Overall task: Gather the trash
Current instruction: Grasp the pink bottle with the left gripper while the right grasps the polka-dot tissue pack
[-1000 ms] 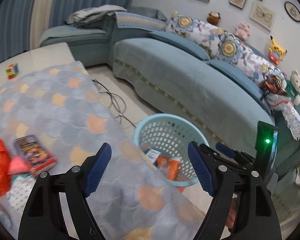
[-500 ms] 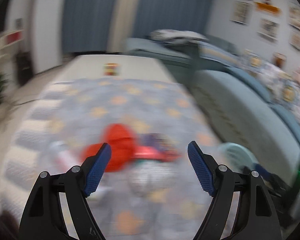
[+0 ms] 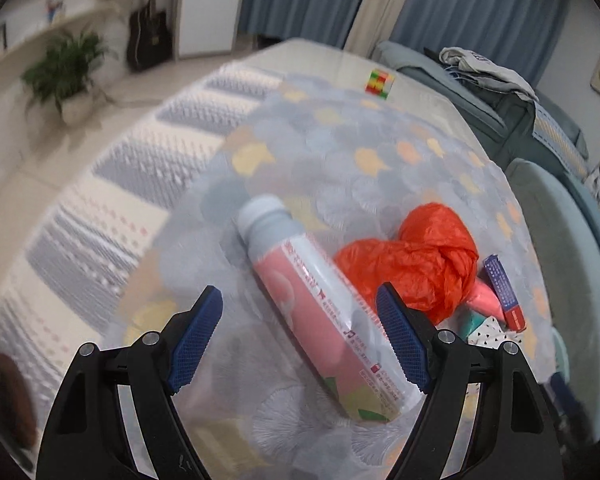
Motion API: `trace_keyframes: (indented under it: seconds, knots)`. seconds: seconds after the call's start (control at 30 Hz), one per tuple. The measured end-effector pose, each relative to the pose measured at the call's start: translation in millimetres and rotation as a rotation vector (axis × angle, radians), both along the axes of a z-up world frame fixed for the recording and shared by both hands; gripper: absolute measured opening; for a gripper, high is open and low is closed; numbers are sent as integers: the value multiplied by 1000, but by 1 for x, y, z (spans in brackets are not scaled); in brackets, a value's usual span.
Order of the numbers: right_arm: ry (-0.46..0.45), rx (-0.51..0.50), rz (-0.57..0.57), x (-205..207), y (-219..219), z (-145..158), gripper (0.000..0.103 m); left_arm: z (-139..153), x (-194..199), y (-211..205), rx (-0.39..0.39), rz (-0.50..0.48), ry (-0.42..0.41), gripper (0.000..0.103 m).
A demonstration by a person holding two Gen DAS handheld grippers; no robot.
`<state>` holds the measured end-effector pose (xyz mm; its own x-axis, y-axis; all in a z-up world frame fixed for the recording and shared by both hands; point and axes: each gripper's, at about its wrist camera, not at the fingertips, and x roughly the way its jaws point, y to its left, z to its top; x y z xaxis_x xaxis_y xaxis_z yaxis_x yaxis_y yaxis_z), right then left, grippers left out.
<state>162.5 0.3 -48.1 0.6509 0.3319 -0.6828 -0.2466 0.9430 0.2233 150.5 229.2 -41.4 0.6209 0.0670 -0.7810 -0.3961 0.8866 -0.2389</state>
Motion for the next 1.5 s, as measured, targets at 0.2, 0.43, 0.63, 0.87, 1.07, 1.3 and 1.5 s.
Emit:
trace_keyframes:
  seconds: [0.2,0.43,0.63,0.87,1.07,1.3,1.5]
  knots:
    - [49,-8,29,20,27,-13,93,-21,6,4,-92,-1,10,77]
    - [78,-43,1,34,40,-25,93,-30,20,-9,-90,-57,26,77]
    - [77,-80,-16,36,45,-27,93,-34,23,-17,-69,-90,32,71]
    - [121,-126,24,42,54,-35,76,-30,17,-25,-11,-122,30,55]
    - [135,-58,34,37,43,-35,28,-26,14,-33,24,-160,24,50]
    - [85,37,29,17,19,-24,9,-8,2,-37,-26,-198,-59,47]
    - [48,74,6,3,-7,-8,6,14,-6,-51,-85,-262,-139,45]
